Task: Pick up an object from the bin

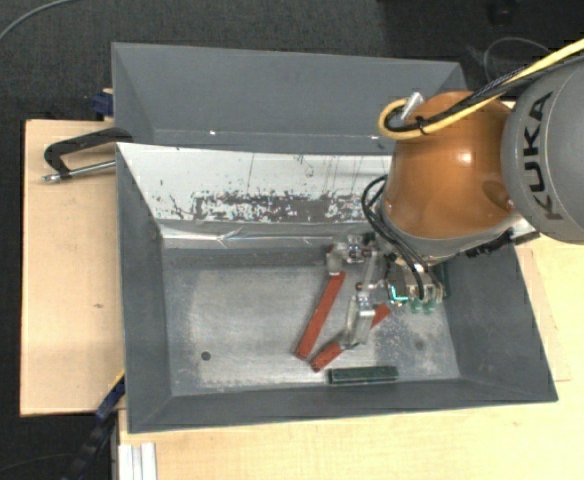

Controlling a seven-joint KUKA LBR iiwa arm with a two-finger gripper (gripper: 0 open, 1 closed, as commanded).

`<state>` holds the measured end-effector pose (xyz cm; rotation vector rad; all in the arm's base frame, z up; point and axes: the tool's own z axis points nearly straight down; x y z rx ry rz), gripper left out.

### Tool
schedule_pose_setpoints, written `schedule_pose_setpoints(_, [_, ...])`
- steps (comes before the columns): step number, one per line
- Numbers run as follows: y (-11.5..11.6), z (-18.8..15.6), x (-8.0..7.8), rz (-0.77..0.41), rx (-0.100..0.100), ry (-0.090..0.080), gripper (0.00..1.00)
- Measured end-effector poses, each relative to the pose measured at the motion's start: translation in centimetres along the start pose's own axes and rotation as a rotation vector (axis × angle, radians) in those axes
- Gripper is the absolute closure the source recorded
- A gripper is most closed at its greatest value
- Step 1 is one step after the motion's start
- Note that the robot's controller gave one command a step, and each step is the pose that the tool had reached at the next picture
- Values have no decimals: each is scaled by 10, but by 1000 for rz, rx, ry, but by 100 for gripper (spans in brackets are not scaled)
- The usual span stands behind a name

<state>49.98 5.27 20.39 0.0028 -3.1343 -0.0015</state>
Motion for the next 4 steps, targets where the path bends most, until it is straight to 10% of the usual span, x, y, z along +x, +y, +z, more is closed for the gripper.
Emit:
schedule_pose_setpoints(1, [-13, 135, -12, -403, 1, -4, 0])
schedule_pose_setpoints(2, [-12, 132, -15, -401, 2, -12, 100])
schedule_pose_setpoints(3, [-12, -5, -18, -546, 3, -13, 100])
schedule_pose_setpoints(4, [66, -37, -74, -919, 3, -19, 100])
